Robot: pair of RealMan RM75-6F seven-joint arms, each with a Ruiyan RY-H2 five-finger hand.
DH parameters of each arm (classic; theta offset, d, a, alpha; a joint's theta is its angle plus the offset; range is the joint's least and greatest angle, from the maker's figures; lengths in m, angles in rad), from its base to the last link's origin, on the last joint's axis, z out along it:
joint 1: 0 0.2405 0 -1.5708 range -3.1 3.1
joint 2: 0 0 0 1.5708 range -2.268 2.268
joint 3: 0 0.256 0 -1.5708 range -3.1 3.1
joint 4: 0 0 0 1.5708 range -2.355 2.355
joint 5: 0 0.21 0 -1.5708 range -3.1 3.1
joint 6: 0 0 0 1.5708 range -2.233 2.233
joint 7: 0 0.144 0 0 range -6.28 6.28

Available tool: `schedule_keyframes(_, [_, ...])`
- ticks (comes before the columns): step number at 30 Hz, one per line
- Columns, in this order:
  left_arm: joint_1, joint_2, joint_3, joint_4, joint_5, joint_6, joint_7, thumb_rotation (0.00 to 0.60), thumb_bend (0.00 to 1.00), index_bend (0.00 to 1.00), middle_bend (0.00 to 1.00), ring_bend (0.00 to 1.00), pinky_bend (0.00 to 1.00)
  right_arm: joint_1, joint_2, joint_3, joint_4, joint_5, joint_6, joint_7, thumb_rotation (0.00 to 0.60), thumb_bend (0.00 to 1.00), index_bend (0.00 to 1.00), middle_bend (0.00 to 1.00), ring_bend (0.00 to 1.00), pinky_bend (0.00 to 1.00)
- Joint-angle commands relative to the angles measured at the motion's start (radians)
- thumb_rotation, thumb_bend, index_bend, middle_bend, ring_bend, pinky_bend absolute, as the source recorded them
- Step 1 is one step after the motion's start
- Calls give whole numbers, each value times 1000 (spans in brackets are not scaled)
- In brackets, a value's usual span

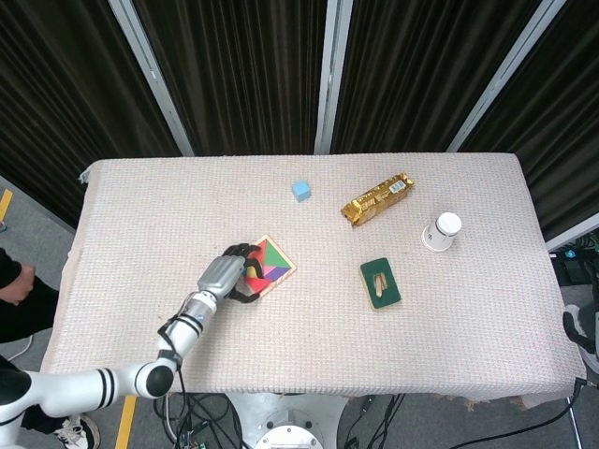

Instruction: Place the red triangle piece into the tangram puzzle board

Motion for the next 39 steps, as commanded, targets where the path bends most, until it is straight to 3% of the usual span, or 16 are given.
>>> schedule_keyframes(1, [-24,-7,-2,-22,-79,37,72,600,250,482,96,0,5,0,1,0,-1,-1,2,1,600,303,0,0,0,0])
schedule_keyframes(15, [-54,-9,-8,-125,-201,154,183,600,259,482,96,0,4,-4,2,-1,-3,-2,5,2,600,303,0,0,0,0])
schedule_keyframes(30, [-77,-60,-11,-106,-281,204,233,600,260,484,96,0,4,-5,-1,-5,18,-7,-3,27,600,303,0,0,0,0])
schedule_keyframes(39, [-74,-66,0,-98,-275,214,237,600,260,484,96,0,4,-6,0,-5,21,-7,-2,30,600,303,0,0,0,0])
